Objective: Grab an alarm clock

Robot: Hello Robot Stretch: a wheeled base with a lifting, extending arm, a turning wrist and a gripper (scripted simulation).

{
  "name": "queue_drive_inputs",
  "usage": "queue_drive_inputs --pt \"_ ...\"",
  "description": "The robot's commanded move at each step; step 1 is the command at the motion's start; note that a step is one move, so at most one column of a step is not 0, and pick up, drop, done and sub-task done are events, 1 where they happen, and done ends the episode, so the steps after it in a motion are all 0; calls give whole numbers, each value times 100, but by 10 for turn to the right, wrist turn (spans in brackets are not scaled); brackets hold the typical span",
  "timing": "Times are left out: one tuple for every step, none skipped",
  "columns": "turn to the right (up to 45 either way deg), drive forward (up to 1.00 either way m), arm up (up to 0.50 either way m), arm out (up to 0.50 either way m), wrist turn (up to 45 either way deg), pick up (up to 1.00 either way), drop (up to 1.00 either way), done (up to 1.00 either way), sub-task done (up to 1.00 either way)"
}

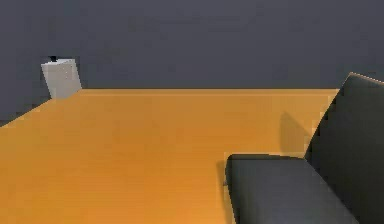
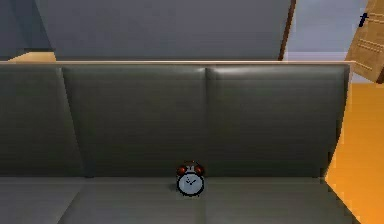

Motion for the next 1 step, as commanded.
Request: queue_drive_inputs --pt "0 0 50 0 0 0 0 0 0"
